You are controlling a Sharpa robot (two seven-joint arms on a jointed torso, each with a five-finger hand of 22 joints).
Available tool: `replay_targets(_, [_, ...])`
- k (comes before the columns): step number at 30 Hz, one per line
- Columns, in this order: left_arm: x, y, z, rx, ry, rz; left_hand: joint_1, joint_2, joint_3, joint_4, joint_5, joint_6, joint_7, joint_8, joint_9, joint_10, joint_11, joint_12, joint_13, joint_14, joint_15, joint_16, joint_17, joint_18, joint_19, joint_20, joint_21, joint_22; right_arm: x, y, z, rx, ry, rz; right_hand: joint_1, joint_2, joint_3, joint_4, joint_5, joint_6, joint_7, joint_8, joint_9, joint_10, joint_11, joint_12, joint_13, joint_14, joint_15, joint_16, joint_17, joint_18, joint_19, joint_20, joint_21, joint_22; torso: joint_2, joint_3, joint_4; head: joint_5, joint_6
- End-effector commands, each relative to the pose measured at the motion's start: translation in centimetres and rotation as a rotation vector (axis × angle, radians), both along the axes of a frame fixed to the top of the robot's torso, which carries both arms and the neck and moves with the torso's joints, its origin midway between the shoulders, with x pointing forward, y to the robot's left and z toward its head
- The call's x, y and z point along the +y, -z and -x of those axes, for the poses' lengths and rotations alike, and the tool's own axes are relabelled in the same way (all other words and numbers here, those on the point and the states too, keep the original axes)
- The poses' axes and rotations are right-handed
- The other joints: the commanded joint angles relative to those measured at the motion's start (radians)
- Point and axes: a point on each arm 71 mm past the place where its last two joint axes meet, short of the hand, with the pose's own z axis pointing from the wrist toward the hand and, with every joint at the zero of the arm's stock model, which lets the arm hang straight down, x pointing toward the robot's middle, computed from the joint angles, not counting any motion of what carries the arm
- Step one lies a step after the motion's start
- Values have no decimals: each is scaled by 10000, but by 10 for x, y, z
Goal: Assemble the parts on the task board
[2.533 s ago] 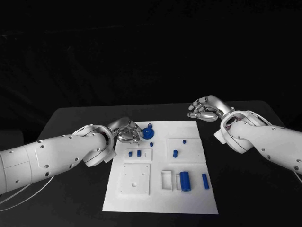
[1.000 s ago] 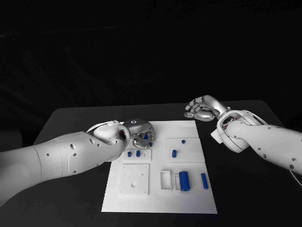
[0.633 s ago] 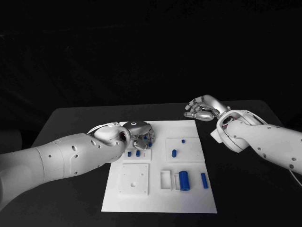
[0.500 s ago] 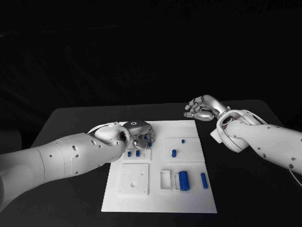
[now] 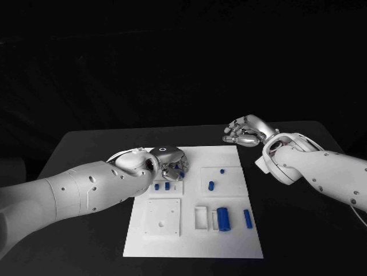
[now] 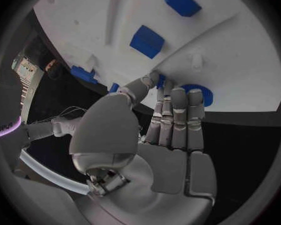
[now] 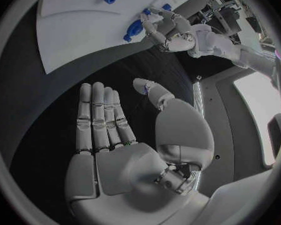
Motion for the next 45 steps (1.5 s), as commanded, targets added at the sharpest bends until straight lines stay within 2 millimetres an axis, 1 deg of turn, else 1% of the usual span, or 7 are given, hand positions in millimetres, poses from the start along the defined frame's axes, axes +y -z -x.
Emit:
replay_targets(1, [-1, 9, 3, 383, 71, -299, -9, 103, 16, 44, 56, 171, -32, 110, -11, 222, -52, 109, 94, 44, -53, 99, 30, 475, -5, -111, 59, 210, 1, 0, 1, -11, -164, 17, -26, 91, -10, 7, 43, -67, -12, -21, -16, -55, 12, 64, -14, -58, 7, 35, -17, 157, 50, 17, -30, 11, -1, -4, 0, 5, -5])
replay_targets(11, [1, 10, 3, 494, -158, -453, 132, 525, 180, -32, 143, 635, -193, 345, -57, 726, -261, 187, 192, 328, -265, 321, 53, 477, 182, -284, 235, 185, 2, 0, 1, -9, -180, 14, -28, 90, -10, 9, 45, -66, -12, -19, -15, -54, 11, 68, -18, -57, 7, 37, -18, 157, 53, 17, -32, 15, -4, -4, 5, 0, -18])
replay_targets(12, [1, 10, 2, 485, -173, -450, 190, 541, 297, -34, 10, 691, -210, 369, -72, 784, -283, 182, 200, 396, -296, 341, 45, 479, 244, -314, 260, 177, 2, 0, 1, -9, -182, 14, -28, 90, -10, 9, 46, -66, -12, -19, -15, -54, 11, 68, -19, -56, 7, 37, -18, 157, 53, 17, -33, 15, -4, -5, 7, 0, -16])
replay_targets(14, [1, 10, 2, 425, -202, -409, 197, 530, 417, -3, -91, 732, -222, 384, -95, 838, -307, 165, 206, 472, -312, 359, 33, 475, 310, -344, 287, 171, 2, 0, 1, -11, -184, 13, -29, 90, -11, 9, 46, -66, -12, -19, -15, -53, 11, 69, -20, -56, 7, 37, -19, 157, 54, 17, -33, 16, -3, -3, 6, 6, -4])
replay_targets(32, [11, 1, 10, 121, -486, 1116, 152, 496, 548, 15, -112, 846, -263, 441, -133, 994, -363, 140, 229, 648, -368, 411, 13, 485, 473, -421, 369, 171, 2, 0, 0, -28, -171, 12, -32, 90, -10, 12, 48, -65, -13, -18, -15, -53, 10, 73, -26, -55, 6, 40, -21, 157, 58, 17, -37, 21, -2, -3, 2, 55, 63])
replay_targets(39, [19, -19, 8, 5, -839, 2351, 158, 481, 582, 12, -103, 853, -267, 443, -147, 1002, -370, 115, 227, 704, -377, 429, 11, 494, 523, -441, 390, 167, 2, 0, 0, -29, -162, 16, -31, 90, -9, 11, 49, -66, -13, -18, -15, -53, 10, 74, -28, -55, 6, 41, -22, 157, 59, 16, -38, 22, -9, -2, 17, 75, 90])
replay_targets(45, [35, -28, 9, 410, -1186, 2734, 153, 471, 601, 12, -96, 862, -270, 447, -157, 1018, -375, 100, 227, 744, -383, 443, 9, 500, 561, -454, 408, 167, 0, 0, 0, -25, -125, 26, -31, 89, -9, 11, 50, -67, -13, -18, -16, -54, 10, 76, -31, -55, 5, 41, -23, 157, 60, 16, -41, 25, -10, -10, 20, 86, 103])
